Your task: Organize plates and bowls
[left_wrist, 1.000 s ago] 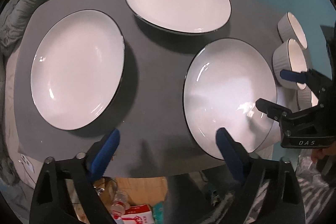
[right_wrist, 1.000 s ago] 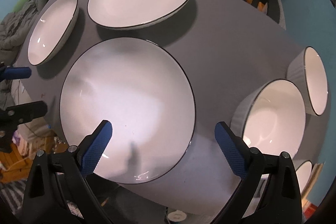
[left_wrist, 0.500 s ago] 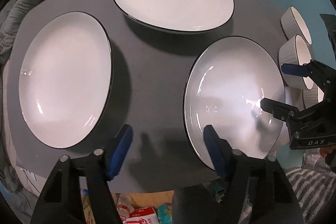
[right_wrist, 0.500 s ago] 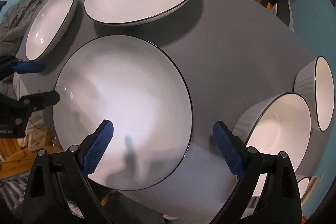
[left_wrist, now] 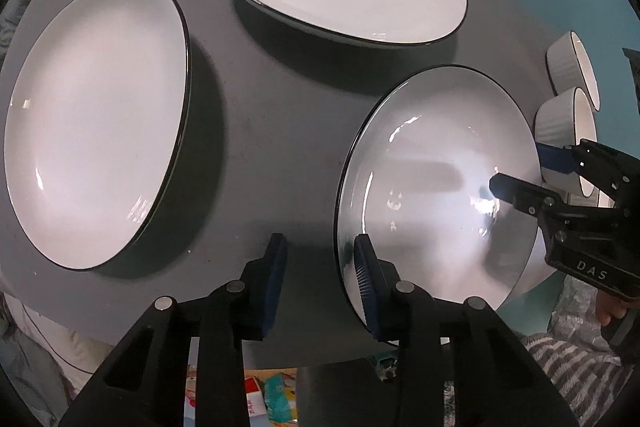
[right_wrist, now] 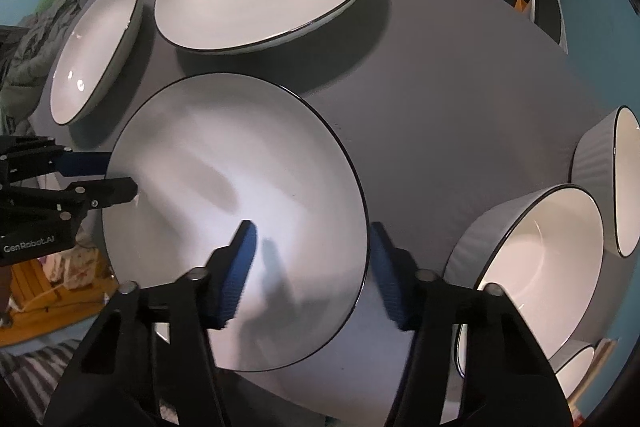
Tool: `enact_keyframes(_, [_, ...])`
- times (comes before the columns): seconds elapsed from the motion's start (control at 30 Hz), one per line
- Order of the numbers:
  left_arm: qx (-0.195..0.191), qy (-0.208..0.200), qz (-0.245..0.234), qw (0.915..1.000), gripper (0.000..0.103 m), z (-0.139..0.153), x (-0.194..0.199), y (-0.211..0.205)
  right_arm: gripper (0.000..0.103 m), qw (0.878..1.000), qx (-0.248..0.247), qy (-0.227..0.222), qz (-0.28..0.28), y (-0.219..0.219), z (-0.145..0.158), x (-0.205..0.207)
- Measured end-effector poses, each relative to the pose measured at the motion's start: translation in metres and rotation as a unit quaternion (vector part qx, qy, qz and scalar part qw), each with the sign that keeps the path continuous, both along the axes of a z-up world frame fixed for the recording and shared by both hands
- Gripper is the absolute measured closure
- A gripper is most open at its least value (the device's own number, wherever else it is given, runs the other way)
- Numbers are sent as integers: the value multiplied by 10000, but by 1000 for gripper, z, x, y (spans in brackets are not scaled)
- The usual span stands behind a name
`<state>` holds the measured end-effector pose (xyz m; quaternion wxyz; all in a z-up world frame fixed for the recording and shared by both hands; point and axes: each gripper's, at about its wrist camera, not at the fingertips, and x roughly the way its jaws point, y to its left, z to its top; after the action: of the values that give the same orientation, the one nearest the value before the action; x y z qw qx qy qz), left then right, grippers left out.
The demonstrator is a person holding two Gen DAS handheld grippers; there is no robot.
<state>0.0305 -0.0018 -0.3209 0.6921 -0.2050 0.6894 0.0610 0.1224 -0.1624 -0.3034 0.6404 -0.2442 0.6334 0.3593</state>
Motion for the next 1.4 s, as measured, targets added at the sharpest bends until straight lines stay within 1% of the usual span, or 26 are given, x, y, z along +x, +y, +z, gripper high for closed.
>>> enact_keyframes(0.07, [-37,19,29,10000,68,0,-1,0,52,9999,-67,-44,61,2,-2,2])
enact_keyframes(0.1, [-67,38,53,10000,68,-1,-2,0,53,9999,-70,-45,77,4,5,-8])
enact_keyframes(0.13, [-103,51,72,9999,68,-4,-5,0,53,9999,-97,-46,112,6,4,-7])
enact_keyframes(0.17, [-150,69,97,9998,68,-7,3,9,55,9998,-119,-39,130,5,5,-5])
enact_keyframes(0.2, [-196,78,141,9997,68,-8,1,9,58,9998,-148,-27,142,6,4,-4])
enact_keyframes(0.23, [-221,84,176,9996,68,-9,0,9,59,9998,-158,-7,144,8,4,-3])
enact_keyframes(0.3, [-261,82,258,9993,68,-11,-3,9,63,9997,-219,-14,113,9,4,-1])
enact_keyframes(0.43, [-299,86,429,9986,68,-19,-15,10,67,9997,-205,110,-58,7,3,7])
enact_keyframes(0.53, [-312,80,472,9984,68,-18,-24,17,67,9996,-247,90,-31,8,2,9])
enact_keyframes(0.6, [-291,83,481,9984,68,-16,-26,19,67,9994,-349,-5,11,9,1,8])
enact_keyframes(0.63, [-279,85,488,9984,68,-16,-28,20,67,9982,-538,-249,83,10,1,6])
enact_keyframes(0.67, [-277,89,500,9983,68,-18,-23,11,67,9973,-606,-393,162,11,2,2])
enact_keyframes(0.7, [-290,100,517,9982,68,-16,-21,11,67,9962,-635,-535,267,14,3,0])
enact_keyframes(0.93, [-256,175,414,9987,68,-16,-16,12,65,9925,-609,-892,568,24,5,-16])
enact_keyframes(0.97, [-249,190,394,9987,68,-16,-15,9,63,9925,-567,-905,589,25,6,-17])
enact_keyframes(1.0, [-232,211,375,9988,68,-21,-7,-7,61,9930,-499,-882,605,27,6,-17])
enact_keyframes(1.17, [-227,258,329,9989,68,-23,-1,-14,61,9934,-412,-851,654,28,2,-10])
enact_keyframes(1.27, [-217,281,310,9989,68,-25,3,-16,61,9949,-384,-722,583,24,3,-5])
enact_keyframes(1.4, [-258,304,342,9986,68,-28,5,-15,62,9971,-354,-479,463,21,-5,7])
